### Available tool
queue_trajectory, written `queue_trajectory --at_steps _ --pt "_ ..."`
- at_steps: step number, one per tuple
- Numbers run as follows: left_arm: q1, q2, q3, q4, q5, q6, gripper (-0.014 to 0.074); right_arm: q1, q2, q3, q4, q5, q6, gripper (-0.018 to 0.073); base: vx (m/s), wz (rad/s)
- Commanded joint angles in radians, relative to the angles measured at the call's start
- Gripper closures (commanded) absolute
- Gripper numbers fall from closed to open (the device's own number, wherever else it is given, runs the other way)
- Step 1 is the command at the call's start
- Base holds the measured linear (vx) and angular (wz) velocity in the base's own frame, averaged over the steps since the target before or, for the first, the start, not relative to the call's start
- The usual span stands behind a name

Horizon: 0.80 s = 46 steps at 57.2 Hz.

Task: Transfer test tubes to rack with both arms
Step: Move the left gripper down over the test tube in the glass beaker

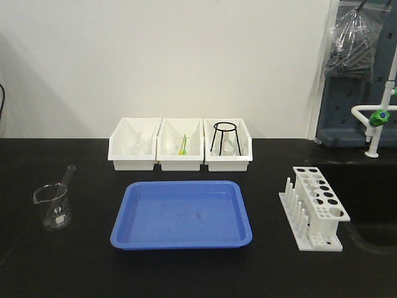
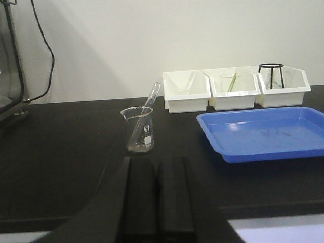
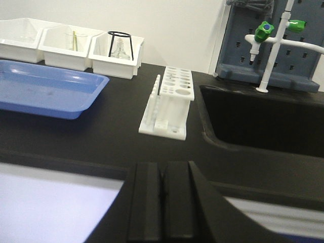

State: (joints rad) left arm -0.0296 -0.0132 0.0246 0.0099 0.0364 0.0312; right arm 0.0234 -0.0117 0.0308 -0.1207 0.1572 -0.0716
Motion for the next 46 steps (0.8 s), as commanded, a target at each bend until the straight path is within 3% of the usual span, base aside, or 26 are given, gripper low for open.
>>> queue_trajectory --at_steps 1,46 --pt "0.003 0.009 -0.03 -0.01 -0.082 -0.008 0.0601 -0.003 -0.01 0.014 -0.001 -0.083 -0.007 0.0568 0.45 -0.03" --pt "0.003 0.009 -0.03 -0.01 -0.082 -0.008 0.0601 -0.003 -0.01 0.014 -0.001 -0.083 -0.007 0.0568 0.31 0.0"
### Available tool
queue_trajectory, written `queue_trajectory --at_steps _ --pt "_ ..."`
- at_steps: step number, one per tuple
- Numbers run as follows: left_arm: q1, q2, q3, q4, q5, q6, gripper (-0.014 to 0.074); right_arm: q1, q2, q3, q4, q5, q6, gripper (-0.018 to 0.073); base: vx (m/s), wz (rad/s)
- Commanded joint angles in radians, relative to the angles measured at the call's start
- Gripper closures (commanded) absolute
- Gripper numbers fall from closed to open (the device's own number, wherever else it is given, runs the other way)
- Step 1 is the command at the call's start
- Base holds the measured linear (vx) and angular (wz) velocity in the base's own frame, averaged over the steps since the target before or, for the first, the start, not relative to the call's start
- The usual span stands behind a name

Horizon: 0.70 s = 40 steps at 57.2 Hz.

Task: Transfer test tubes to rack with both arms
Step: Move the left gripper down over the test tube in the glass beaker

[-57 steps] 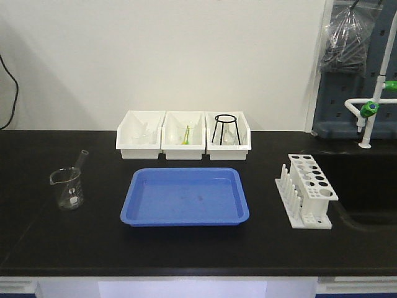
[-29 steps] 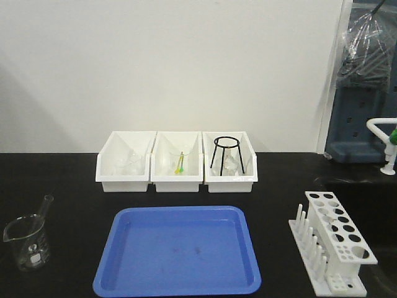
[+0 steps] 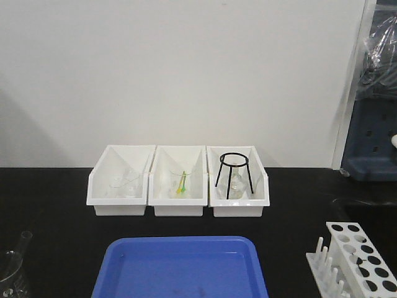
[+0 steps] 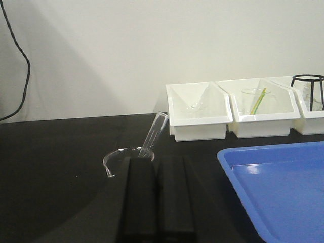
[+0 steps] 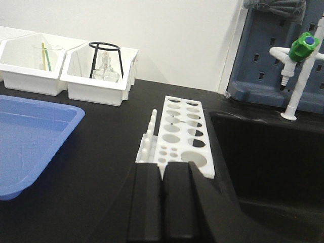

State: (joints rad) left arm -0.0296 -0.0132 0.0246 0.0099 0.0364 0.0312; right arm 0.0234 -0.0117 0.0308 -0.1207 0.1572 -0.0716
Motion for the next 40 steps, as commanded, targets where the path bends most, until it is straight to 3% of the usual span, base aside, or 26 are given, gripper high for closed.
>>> queue_trajectory --at_steps 1,40 --pt "0.003 0.009 -0.03 -0.01 -0.082 -0.008 0.0601 -0.003 -0.01 0.014 -0.001 -0.083 -0.007 0.0568 0.15 0.01" --pt "0.003 0.009 -0.03 -0.01 -0.082 -0.008 0.0601 -0.003 -0.01 0.014 -0.001 -0.08 -0.007 0.0568 0.09 0.0"
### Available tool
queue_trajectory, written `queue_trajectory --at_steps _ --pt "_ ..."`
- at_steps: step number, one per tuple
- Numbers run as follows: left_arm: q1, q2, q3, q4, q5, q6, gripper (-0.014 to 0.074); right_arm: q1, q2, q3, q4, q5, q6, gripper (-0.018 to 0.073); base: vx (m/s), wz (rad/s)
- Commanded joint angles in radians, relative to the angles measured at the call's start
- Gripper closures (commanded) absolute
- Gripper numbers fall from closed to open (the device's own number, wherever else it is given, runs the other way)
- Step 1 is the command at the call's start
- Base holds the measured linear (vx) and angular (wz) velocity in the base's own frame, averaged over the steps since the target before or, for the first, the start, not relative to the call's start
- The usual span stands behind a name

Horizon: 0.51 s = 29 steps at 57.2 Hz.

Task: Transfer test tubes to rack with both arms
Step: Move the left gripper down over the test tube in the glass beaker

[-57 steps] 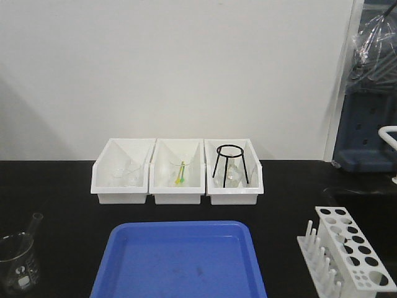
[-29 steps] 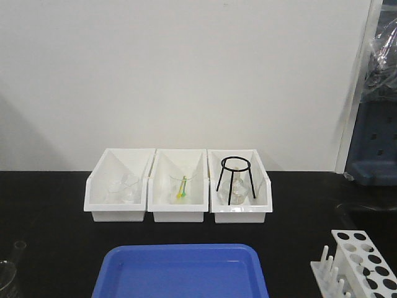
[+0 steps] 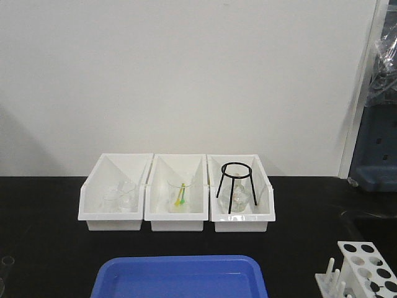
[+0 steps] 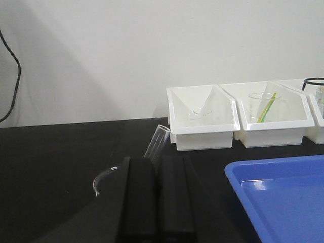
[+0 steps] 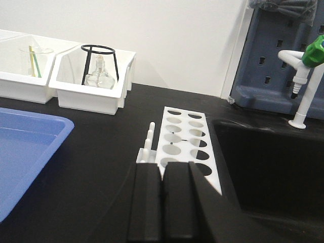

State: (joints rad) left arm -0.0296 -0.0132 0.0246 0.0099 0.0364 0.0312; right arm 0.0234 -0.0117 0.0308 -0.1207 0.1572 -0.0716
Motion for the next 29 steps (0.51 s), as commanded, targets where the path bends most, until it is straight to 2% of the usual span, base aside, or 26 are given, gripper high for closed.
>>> queue_trajectory --at_steps 1,29 --pt "0.003 0.009 -0.03 -0.01 -0.082 -0.008 0.0601 -0.003 -0.01 0.014 -0.001 -0.08 -0.007 0.0568 0.03 0.0" --pt "0.003 0.009 -0.03 -0.01 -0.082 -0.008 0.0601 -0.003 -0.01 0.014 -0.001 -0.082 -0.007 0.0568 0.0 0.0"
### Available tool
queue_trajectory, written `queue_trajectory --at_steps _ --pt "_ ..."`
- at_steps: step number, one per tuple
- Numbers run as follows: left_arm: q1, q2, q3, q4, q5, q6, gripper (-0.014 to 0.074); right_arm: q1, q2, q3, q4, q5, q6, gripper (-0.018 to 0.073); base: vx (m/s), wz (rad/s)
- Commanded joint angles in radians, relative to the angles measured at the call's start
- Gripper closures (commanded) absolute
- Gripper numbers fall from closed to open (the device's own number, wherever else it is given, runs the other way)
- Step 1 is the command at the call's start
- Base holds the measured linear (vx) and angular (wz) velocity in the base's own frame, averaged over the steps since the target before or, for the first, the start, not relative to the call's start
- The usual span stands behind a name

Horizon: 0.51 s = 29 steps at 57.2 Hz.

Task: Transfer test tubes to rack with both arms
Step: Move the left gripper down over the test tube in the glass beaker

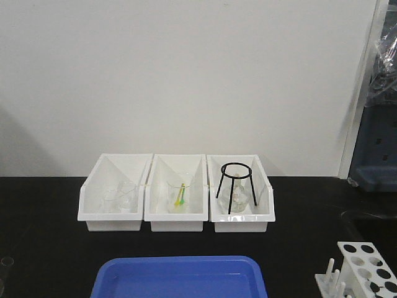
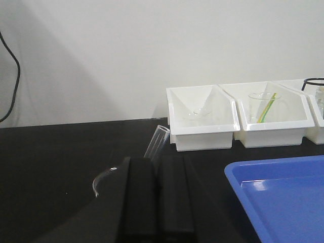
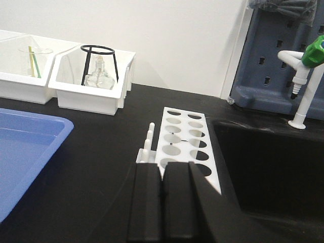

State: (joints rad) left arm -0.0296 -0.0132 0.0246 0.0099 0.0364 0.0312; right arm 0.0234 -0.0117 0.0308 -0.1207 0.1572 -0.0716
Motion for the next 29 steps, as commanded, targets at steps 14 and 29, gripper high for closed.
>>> queue_trajectory --at_steps 14,29 --pt "0.003 0.009 -0.03 -0.01 -0.171 -0.004 0.0601 -0.003 -0.01 0.014 -0.013 -0.184 -0.011 0.0568 0.0 0.0" --pt "0.003 0.009 -0.03 -0.01 -0.29 -0.005 0.0601 -0.003 -0.01 0.014 -0.011 -0.382 -0.011 0.0568 0.0 0.0"
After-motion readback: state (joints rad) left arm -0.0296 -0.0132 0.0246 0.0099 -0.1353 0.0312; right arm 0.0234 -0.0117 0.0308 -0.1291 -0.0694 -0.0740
